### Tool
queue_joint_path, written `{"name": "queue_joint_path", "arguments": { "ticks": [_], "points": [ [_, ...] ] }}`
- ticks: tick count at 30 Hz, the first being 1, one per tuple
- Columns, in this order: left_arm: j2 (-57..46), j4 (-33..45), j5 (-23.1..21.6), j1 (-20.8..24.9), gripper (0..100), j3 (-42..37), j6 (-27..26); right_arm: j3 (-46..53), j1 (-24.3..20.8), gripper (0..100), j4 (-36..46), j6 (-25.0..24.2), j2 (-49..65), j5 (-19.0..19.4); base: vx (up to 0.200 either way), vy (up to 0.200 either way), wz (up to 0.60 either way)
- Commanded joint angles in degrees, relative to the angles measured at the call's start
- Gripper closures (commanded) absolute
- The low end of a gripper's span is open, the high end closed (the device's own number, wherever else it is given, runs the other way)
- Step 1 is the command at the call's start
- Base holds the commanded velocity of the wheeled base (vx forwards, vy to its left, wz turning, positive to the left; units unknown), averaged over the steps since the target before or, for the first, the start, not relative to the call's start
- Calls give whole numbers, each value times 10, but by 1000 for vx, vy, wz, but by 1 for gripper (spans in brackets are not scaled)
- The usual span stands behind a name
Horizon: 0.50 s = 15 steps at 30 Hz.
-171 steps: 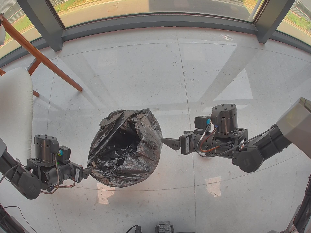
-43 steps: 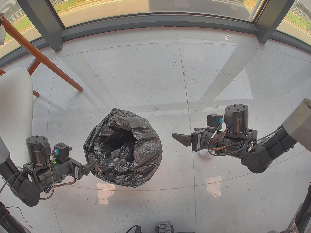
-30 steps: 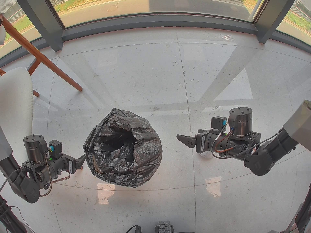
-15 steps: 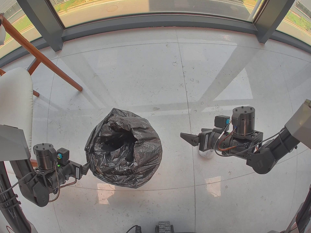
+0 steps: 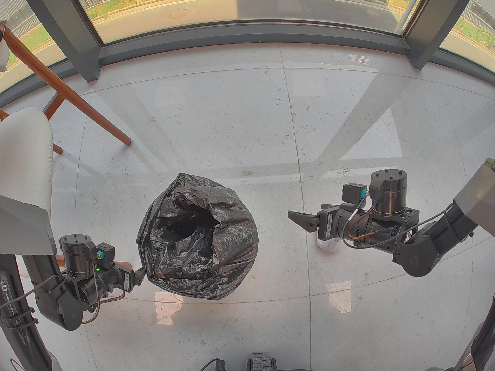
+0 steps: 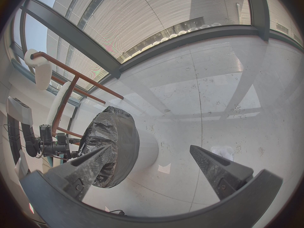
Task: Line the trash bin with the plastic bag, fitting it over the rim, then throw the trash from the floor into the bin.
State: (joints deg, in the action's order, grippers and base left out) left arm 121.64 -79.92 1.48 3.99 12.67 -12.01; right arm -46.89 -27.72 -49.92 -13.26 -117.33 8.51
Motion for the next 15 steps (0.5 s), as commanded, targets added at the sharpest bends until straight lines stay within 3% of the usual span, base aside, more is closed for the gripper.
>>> {"name": "queue_joint_path", "arguments": {
  "ticks": [1, 10, 15],
  "points": [
    [-17, -1, -2, 1, 0, -9, -2, 0, 1, 0, -1, 0, 0, 0, 0, 0, 0],
    [-128, -4, -42, 2, 0, -122, -6, 0, 16, 0, -1, 0, 1, 0, 0, 0, 0],
    [-183, -9, -71, 2, 0, -122, -11, 0, 42, 0, 0, 3, -3, -4, 0, 0, 0]
  ]
}}
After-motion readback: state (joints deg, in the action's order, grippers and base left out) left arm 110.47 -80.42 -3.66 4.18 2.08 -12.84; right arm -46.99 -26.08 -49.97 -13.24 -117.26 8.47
